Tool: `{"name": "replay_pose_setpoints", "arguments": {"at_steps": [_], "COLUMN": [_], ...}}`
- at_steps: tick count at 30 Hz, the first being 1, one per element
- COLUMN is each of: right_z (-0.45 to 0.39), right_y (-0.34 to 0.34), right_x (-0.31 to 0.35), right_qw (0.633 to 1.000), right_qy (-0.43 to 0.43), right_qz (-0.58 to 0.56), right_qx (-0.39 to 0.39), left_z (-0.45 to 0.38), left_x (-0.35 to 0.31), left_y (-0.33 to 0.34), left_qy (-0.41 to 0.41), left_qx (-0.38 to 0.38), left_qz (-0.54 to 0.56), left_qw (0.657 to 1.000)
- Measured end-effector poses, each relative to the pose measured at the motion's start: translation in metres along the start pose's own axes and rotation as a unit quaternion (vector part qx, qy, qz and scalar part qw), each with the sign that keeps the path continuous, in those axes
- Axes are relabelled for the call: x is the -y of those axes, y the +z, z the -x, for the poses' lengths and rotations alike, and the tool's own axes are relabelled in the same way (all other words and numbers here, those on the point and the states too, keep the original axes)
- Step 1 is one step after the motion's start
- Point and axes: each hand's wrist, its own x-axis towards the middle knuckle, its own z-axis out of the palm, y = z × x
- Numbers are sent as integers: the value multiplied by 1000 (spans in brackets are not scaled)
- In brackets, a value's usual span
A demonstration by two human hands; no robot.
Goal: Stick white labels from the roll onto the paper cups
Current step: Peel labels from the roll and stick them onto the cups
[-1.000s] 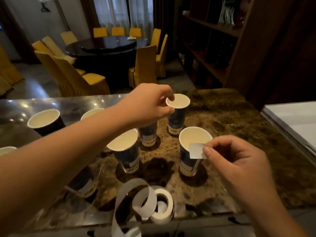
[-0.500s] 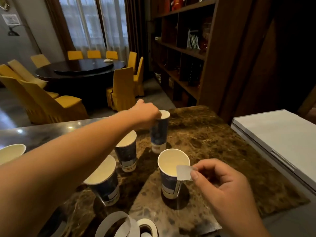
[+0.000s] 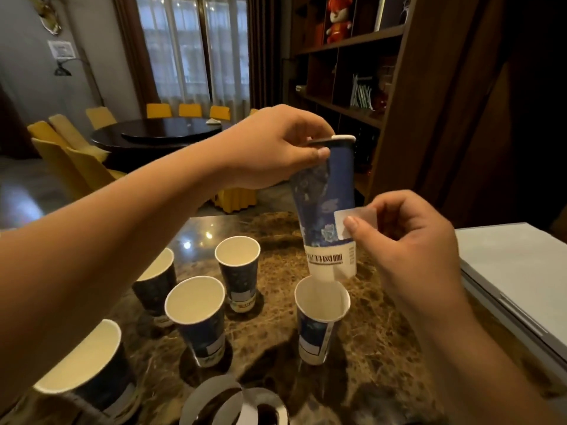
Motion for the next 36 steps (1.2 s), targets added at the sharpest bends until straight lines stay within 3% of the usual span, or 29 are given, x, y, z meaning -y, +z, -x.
{"name": "replay_pose_setpoints", "arguments": {"at_steps": [10, 16, 19, 22, 25, 27, 31, 36], "right_z": [14, 19, 20, 25, 28, 30, 35, 35], "right_y": [16, 9, 2, -2, -3, -3, 2, 5], "right_x": [0, 1, 3, 0, -3, -1, 5, 4], "right_qw": [998, 987, 984, 966, 943, 945, 973, 975], "right_qy": [44, 75, 135, 161, 205, 201, 157, 152], "right_qz": [28, 130, 18, -113, -215, -216, -85, -75], "right_qx": [35, 59, 115, 166, 152, 144, 146, 141], "left_z": [34, 42, 49, 53, 55, 56, 54, 54], "left_x": [-13, -9, -9, -13, -15, -18, -32, -41], "left_y": [-2, -2, -5, -6, -4, -1, 8, 14], "left_qy": [22, 24, 15, 20, 10, 0, 0, 0], "left_qx": [-27, 8, 44, 56, 55, 37, -26, -47], "left_qz": [-40, 11, 133, 161, 197, 184, 74, -18], "left_qw": [999, 1000, 990, 985, 979, 982, 997, 999]}}
